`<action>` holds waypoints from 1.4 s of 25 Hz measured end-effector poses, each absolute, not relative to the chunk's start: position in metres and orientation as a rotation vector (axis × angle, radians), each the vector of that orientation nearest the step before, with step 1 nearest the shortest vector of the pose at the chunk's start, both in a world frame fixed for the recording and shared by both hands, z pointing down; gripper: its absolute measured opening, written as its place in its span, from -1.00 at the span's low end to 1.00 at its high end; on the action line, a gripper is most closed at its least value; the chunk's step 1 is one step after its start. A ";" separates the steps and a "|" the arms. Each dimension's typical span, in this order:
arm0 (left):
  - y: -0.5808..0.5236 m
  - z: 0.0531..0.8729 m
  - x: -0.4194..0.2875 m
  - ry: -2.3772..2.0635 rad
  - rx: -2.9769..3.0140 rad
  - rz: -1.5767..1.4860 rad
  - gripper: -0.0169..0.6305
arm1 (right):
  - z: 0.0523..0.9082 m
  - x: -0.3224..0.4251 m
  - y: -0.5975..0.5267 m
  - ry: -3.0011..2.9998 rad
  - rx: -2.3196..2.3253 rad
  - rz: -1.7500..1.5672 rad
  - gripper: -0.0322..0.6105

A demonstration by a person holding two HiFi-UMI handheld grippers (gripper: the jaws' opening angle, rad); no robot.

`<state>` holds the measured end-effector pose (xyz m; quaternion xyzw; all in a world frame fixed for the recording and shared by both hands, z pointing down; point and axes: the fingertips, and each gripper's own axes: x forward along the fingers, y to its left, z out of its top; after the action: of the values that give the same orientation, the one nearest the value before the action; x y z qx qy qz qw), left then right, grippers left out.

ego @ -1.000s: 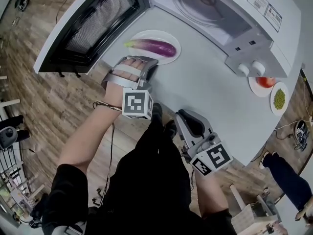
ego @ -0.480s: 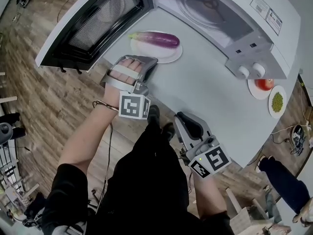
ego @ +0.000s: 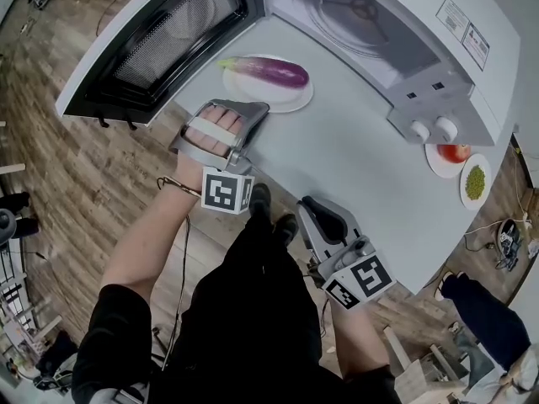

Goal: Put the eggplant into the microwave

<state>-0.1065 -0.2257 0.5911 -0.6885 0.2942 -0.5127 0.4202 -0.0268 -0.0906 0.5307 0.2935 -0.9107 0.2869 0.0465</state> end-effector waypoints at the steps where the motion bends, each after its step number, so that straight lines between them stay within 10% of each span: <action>1: -0.226 0.590 -0.106 0.743 -1.724 -1.279 -0.90 | 0.532 -0.026 -0.091 -2.778 0.894 0.877 -0.74; 35: -0.242 0.450 -0.051 0.708 -1.620 -0.985 -0.90 | 0.454 -0.010 -0.154 -2.784 1.113 0.751 -0.74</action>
<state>-0.0508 -0.2415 0.4497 -0.6786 0.2968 -0.4127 0.5302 -0.0102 -0.1536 0.4539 0.3600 -0.9004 0.2430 0.0252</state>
